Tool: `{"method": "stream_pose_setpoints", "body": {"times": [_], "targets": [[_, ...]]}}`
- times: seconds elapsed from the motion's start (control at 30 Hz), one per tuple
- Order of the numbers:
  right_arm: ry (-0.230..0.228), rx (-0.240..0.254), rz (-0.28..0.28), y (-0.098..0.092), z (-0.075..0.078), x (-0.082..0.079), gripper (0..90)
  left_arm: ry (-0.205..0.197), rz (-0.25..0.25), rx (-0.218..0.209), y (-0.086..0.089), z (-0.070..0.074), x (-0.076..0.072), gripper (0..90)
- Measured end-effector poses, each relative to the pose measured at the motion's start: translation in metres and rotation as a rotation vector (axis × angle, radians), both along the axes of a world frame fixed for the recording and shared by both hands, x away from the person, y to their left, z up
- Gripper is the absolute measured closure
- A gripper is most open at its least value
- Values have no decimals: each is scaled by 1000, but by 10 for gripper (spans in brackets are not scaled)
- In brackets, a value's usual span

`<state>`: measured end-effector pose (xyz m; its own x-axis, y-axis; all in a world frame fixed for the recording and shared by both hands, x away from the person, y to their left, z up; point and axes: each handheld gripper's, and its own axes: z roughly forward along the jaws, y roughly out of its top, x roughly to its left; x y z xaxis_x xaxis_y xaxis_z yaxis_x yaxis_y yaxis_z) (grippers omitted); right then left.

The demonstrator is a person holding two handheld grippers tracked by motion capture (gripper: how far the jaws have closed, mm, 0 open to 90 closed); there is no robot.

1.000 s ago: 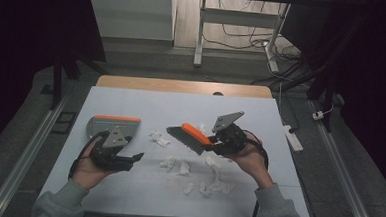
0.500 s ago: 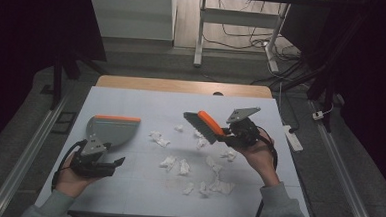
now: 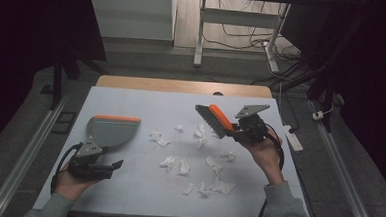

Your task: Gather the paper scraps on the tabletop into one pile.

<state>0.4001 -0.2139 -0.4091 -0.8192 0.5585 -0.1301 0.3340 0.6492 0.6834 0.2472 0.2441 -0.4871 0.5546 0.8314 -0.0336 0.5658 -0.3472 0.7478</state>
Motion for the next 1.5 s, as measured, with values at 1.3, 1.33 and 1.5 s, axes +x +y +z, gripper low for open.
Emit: {"method": "stream_pose_setpoints", "body": {"times": [1.3,1.33,1.5], "targets": [[277,-414,57,63,-36,66,707,34,-30,-66,12,-8,-3,293],[299,-410,81,63,-34,62,707,36,-34,-74,12,-7,-3,294],[271,-325,128,59,-13,49,706,35,-39,-111,14,-5,-3,298]]}}
